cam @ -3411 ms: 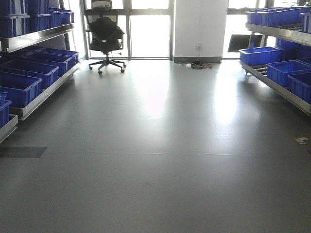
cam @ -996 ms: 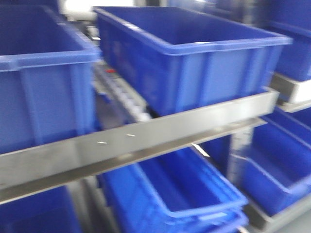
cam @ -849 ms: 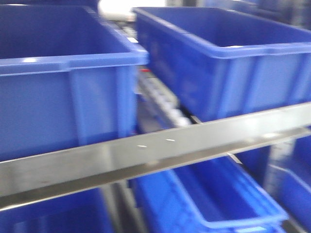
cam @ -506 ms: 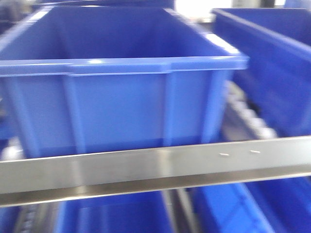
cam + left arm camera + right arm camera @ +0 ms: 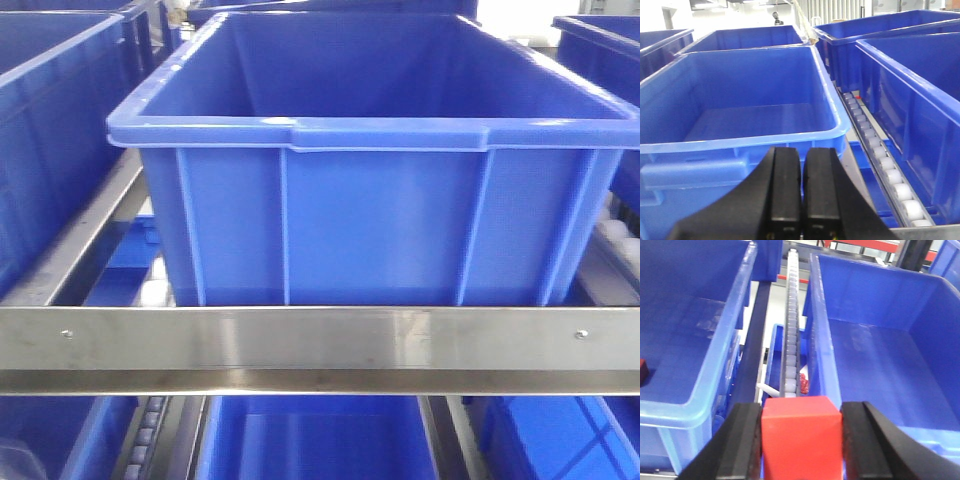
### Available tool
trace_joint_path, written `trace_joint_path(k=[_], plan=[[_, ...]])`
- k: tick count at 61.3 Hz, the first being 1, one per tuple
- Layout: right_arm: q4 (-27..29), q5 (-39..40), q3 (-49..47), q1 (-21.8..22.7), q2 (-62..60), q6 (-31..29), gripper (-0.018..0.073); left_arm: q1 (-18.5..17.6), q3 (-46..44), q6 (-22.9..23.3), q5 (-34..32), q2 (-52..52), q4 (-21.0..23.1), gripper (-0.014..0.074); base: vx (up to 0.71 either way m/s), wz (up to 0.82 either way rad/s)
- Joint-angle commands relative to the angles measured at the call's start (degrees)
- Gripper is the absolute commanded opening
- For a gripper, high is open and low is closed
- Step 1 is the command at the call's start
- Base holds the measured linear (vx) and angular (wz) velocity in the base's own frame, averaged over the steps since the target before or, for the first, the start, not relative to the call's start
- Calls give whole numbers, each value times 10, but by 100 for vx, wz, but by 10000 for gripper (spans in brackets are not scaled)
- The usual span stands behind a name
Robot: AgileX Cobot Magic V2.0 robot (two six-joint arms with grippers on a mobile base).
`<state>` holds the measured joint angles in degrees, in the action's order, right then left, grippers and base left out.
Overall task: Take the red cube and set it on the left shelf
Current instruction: 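Move the right gripper with the red cube over a blue crate and lower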
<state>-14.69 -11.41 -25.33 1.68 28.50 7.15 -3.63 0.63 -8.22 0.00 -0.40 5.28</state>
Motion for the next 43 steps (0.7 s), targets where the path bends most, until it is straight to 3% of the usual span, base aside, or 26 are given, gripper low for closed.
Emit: trace_joint_path(k=[1, 43], plan=[[-8, 47, -18, 1, 3, -2, 50, -2, 13, -1, -48, 4, 3, 106, 0, 2], [-9, 47, -18, 1, 3, -2, 50, -2, 13, -1, -48, 4, 3, 106, 0, 0]])
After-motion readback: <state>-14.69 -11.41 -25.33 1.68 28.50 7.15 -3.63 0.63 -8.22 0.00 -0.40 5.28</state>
